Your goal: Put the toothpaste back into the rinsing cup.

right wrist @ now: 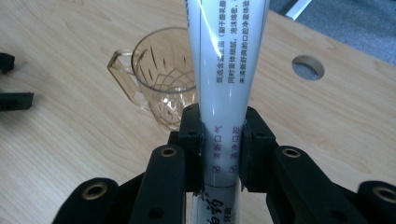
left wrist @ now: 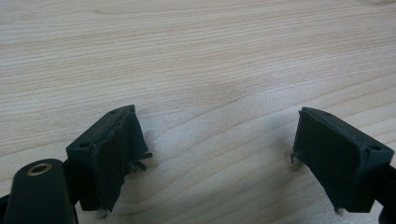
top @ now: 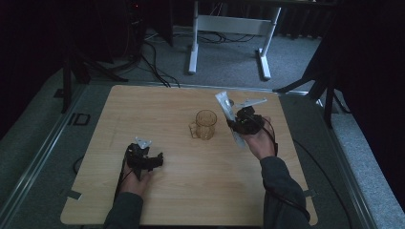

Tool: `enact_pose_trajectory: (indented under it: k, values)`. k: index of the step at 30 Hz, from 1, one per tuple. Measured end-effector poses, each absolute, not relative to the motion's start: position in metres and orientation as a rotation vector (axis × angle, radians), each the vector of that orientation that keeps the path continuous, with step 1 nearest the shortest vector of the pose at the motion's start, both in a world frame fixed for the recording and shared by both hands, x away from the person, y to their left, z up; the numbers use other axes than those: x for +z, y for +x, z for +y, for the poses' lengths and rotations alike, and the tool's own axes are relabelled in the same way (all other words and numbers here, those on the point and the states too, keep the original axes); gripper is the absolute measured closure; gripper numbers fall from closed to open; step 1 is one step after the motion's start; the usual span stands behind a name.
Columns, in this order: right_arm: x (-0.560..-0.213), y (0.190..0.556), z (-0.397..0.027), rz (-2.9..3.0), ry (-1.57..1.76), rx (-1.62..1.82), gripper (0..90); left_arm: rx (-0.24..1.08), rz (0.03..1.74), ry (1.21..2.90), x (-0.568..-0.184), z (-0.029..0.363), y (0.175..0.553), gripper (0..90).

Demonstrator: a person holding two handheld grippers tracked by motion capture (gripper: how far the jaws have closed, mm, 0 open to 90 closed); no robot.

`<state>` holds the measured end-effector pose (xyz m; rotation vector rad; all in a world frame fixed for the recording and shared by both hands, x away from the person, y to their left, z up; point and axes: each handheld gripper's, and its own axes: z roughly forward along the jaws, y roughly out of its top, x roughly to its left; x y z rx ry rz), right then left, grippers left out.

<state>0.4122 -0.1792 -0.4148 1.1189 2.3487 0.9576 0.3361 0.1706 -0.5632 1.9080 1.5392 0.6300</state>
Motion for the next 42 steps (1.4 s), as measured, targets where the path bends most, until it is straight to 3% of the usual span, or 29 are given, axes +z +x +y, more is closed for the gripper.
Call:
enact_pose_trajectory:
  k: [42]
  values:
    - [-0.397, 0.428, -0.159, 2.283, 1.036, 1.182, 74.4, 0.629, 1.539, 1.909, -0.563, 0.171, 0.336, 14.0]
